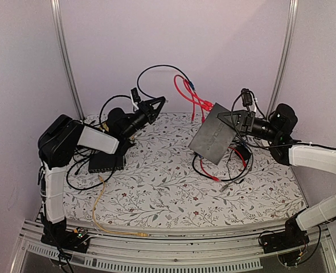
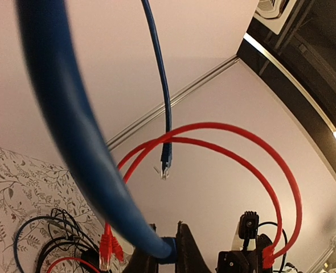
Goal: Pull the plug from the switch port
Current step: Place the connector at the corner of the board.
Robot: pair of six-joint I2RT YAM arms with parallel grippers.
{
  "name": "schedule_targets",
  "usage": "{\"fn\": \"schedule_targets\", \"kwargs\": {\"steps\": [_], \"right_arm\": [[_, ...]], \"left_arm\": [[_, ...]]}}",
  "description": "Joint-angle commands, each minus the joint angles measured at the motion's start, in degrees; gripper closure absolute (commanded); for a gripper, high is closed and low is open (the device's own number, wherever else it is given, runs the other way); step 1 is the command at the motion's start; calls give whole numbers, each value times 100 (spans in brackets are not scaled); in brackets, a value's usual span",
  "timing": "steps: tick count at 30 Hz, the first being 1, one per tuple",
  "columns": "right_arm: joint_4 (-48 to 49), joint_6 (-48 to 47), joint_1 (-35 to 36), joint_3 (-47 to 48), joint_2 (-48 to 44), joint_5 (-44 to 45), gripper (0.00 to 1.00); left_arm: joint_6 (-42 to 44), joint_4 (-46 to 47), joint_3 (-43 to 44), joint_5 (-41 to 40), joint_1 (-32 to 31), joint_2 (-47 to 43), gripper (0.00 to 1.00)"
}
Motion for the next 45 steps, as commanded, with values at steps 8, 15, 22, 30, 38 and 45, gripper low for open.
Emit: {"fn": "schedule_targets", "kwargs": {"steps": [8,15,22,30,38,45], "right_arm": [[247,31,-30,-314,-764,-8,99],[-115,6,-28,-295,-1097,7,99],[-749,-264,-28,-449,-1432,173,99],[-1444,-890,-82,24,-1688,643,99],[-1466,-1033,-130,418,-1804,959,99],[-1559,-1179,-139,626,-1827,1135,99]], "left_arm": [[403,-1115,1367,-212,-47,577,100],[602,-1838,2205,-244,-202,1036,100],[595,-2448,2800,-581,-214,1260,100],[124,-2303,3126,399,-510,1678,100],[-938,-1687,4292,2095,-1090,2550,100],[-1466,-1678,4707,2376,-1573,3118,100]]}}
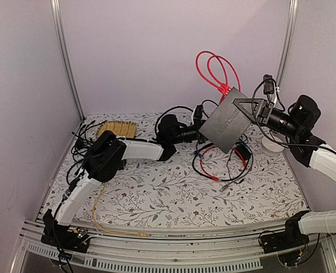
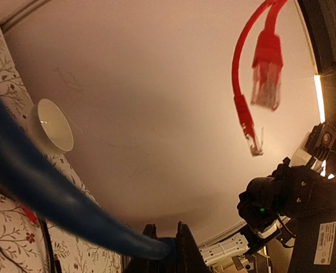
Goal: Pull the plug from the switch port
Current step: Place the connector at the corner of the board.
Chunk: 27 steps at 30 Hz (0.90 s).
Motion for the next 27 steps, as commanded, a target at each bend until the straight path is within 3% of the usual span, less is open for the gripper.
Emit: {"fn": "schedule_targets", "kwargs": {"steps": [1,9,15,18,27], "right_arm": [[363,-150,-26,379,-131,245,98],[364,-188,-40,356,2,303,99],[355,-206,-38,333,101,310,99],[361,-215,-51,320,168,337,99],[380,-197,-49,399,328,346,99]], "left_arm": [[-521,277,545,497,-267,447,100],[-820,129,677,400,-526,916,98],[-1063,70,427,260,-497,988,58],[-958,18,203,241,-484,833,44],[-1002,34,-725,232,-517,300,39]]}}
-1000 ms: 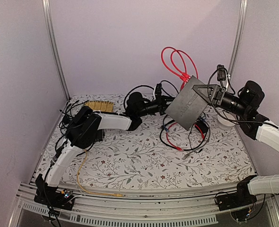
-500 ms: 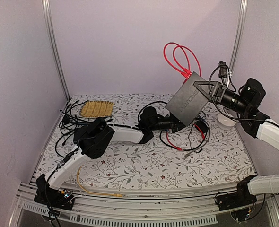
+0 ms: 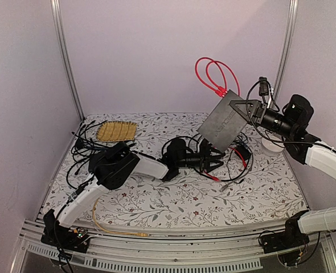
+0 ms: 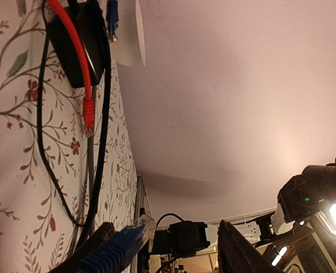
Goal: Pull the plug from the switch port
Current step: Place the connector at the corner of the board.
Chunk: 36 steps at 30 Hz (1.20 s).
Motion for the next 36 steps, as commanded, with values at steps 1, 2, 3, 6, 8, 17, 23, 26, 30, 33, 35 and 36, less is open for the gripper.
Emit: {"fn": "schedule_targets", "kwargs": {"steps": [1,2,3,6,8,17,23,26,30,33,35,36], "right_arm": [[495,-27,-30,316,-16,118,99],[496,-27,-30,319,-3,119,99],[496,-23,-29,326,14,126,99],[496,-22,-27,337,39,120,99],[496,-18,-33,351,37,119,99],[496,-8,-31,421,101,83,99],[433,-13,-34,532,61,27,99],[348,-33,-33,589,32,-10,99],[263,-53,-34,663,97,-105,99],[241,-61,-30,708,189,-189,99],[244,-47,-34,707,233,-210,99],[255,-45,-34,703,254,-231,99]], "left_arm": [[-81,154,-459,2,-62,-591,38],[-133,229,-551,-1,-82,-642,38],[-174,314,-615,12,-114,-678,37],[-290,440,-787,82,-201,-829,36],[-296,519,-988,94,-268,-984,35],[-532,1253,-2289,21,-473,-1739,24],[-535,1476,-2752,46,-547,-2052,23],[-448,1624,-3136,-80,-527,-2410,23],[-71,1670,-3906,-438,-329,-3028,24],[358,1578,-4455,-768,-63,-3487,25],[642,1511,-4680,-910,117,-3729,25],[799,1489,-4754,-954,211,-3835,25]]}}
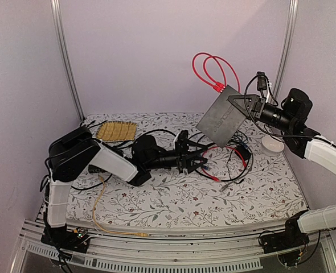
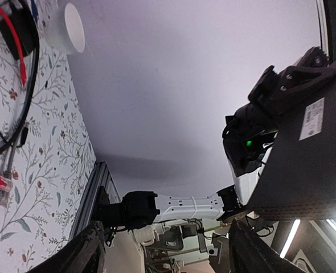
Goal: Pull the plug from the switch port
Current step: Pull the connector from the switch port.
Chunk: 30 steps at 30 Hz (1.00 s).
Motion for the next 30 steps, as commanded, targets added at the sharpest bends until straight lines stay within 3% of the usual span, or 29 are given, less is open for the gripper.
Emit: {"fn": "schedule_targets", "kwargs": {"steps": [1,12,30], "right_arm": [[449,27,-25,288,52,-122,99],[683,180,254,247,454,-67,99],[1830,783,587,14,1177,-237,99]], "left_arm": [[929,140,-364,-472,486,-552,26],[2245,572,-292,-799,1013,-783,27],[2250,1959,229,-607,1247,-421,37]]}}
